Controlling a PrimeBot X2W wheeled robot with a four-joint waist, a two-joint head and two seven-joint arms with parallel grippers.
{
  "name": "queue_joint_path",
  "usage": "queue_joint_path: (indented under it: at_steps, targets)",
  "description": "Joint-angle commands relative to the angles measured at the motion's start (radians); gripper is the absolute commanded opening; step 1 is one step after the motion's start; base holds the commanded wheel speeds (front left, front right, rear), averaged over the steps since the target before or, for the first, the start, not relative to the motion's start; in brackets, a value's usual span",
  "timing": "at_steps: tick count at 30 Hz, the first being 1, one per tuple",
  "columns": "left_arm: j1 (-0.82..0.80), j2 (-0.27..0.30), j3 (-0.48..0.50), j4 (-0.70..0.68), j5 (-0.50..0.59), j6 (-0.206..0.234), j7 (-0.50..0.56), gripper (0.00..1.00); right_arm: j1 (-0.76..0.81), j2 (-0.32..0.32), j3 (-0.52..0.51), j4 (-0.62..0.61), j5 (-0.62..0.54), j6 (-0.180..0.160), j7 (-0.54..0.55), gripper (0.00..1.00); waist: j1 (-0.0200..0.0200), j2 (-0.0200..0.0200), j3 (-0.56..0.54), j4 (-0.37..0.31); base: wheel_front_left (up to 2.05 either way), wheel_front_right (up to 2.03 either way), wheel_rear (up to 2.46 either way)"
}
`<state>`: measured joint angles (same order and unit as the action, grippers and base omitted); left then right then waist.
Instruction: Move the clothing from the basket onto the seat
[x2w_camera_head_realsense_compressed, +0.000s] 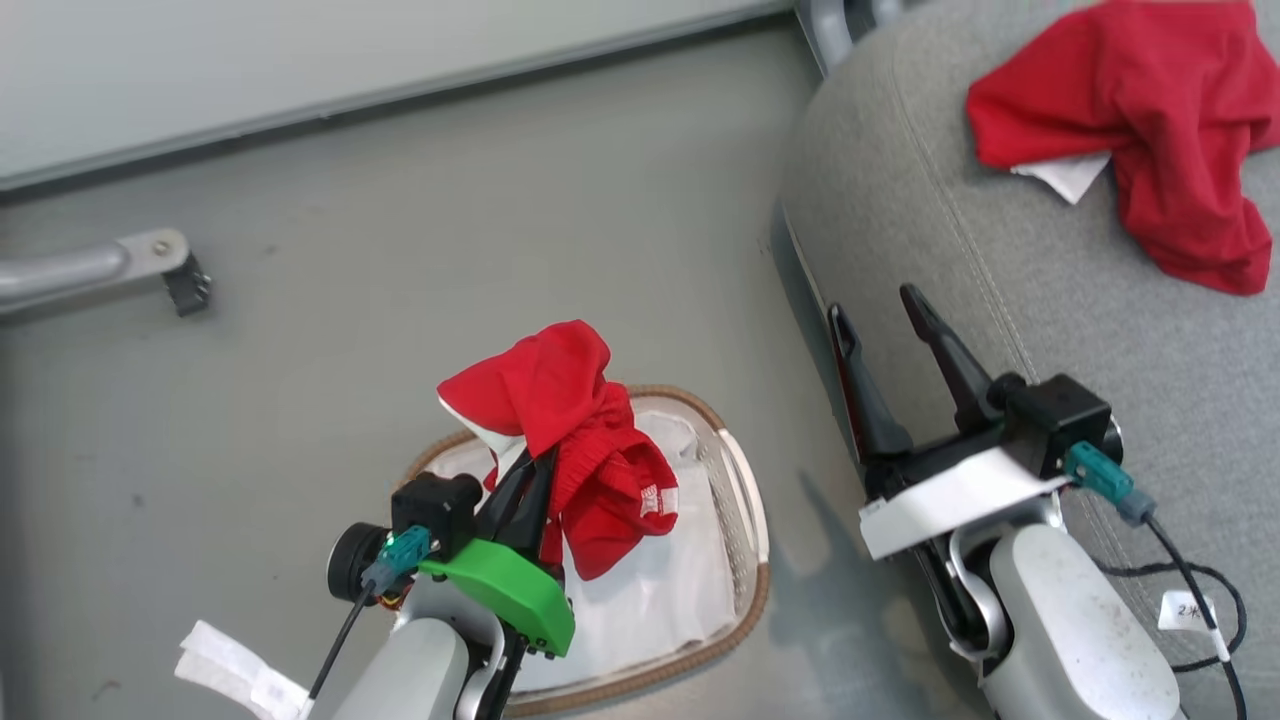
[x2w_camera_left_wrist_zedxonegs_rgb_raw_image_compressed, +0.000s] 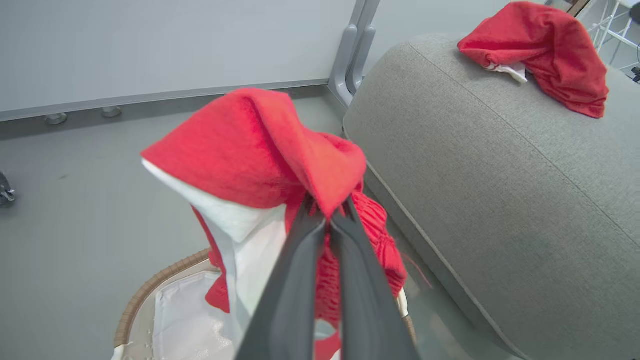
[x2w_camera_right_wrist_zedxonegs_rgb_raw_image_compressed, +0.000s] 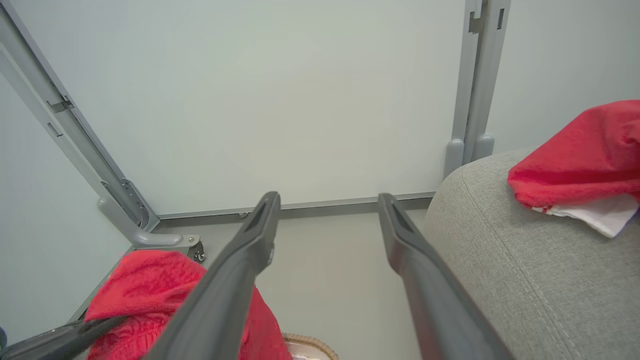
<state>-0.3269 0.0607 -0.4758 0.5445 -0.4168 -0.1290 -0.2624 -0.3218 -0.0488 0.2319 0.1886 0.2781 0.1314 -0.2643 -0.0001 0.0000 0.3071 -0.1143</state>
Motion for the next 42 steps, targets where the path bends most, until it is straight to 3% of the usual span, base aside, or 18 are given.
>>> queue_joint_path:
  at_steps: [1,18,24,31,42]
  targets:
    - [0.026,0.008,0.011,-0.019,0.012,-0.003,-0.003,0.0,0.024,-0.004,-0.003,0.006,0.002,-0.001,0.0,1.0,0.0001,0.0,-0.098,0.064,0.0,0.0,0.0]
    - [0.072,0.012,0.071,-0.243,0.026,-0.003,-0.003,0.0,0.173,-0.005,0.042,0.056,0.01,-0.001,0.0,1.0,0.0001,0.0,-0.257,0.103,0.0,0.0,0.0]
    - [0.065,0.007,0.047,-0.282,0.023,-0.003,-0.003,0.0,0.189,-0.01,0.124,0.084,-0.009,-0.001,0.0,1.0,0.0001,0.0,-0.267,0.112,0.0,0.0,0.0]
    - [0.045,0.002,0.005,-0.295,0.013,-0.003,-0.004,0.0,0.129,-0.032,0.275,0.1,0.022,-0.001,0.0,1.0,0.0001,0.0,-0.261,0.143,0.0,0.0,0.0]
    - [0.029,-0.005,-0.066,-0.282,-0.004,-0.003,-0.004,0.0,-0.01,-0.02,0.323,0.161,-0.048,-0.001,0.0,1.0,0.0001,0.0,-0.256,0.198,0.0,0.0,0.0]
